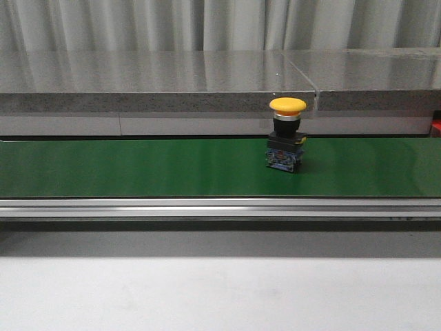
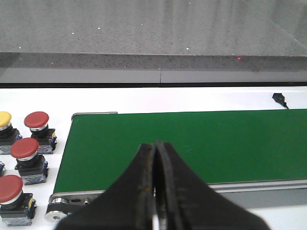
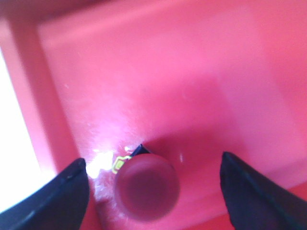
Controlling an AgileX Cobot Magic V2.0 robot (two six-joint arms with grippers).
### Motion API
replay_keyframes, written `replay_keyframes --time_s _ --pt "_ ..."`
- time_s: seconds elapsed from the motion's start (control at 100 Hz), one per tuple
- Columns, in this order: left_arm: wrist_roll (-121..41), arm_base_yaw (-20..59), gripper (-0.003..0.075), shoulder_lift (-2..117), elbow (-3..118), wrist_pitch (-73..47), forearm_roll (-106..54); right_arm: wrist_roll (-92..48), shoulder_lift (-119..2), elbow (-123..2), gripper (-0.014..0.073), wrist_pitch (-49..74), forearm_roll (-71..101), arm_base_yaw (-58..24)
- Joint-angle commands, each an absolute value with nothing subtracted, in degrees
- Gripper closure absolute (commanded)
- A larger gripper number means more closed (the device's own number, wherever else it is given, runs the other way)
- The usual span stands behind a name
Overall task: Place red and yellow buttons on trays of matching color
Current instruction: 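Grasp the yellow button off the belt with the right gripper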
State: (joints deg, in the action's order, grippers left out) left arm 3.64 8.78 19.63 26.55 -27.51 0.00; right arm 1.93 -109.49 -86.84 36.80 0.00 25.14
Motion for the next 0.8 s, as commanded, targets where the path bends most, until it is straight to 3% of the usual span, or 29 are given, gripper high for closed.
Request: replay_keyframes --time_s 0.0,0.36,0.79 --pt "3.67 9.28 0.0739 20.05 28.06 -23.23 -0.46 1.42 -103.16 -88.84 0.0028 35.87 0.0 25.35" --pt "3.67 9.28 0.0739 20.05 28.06 -23.23 -0.46 -2.59 -91.98 -87.03 0.0031 44.65 0.0 21.31" --pt "3.67 9.28 0.0739 20.05 28.06 -23.23 -0.46 -2.75 -72.88 -63.45 0.0031 45.76 0.0 9.32"
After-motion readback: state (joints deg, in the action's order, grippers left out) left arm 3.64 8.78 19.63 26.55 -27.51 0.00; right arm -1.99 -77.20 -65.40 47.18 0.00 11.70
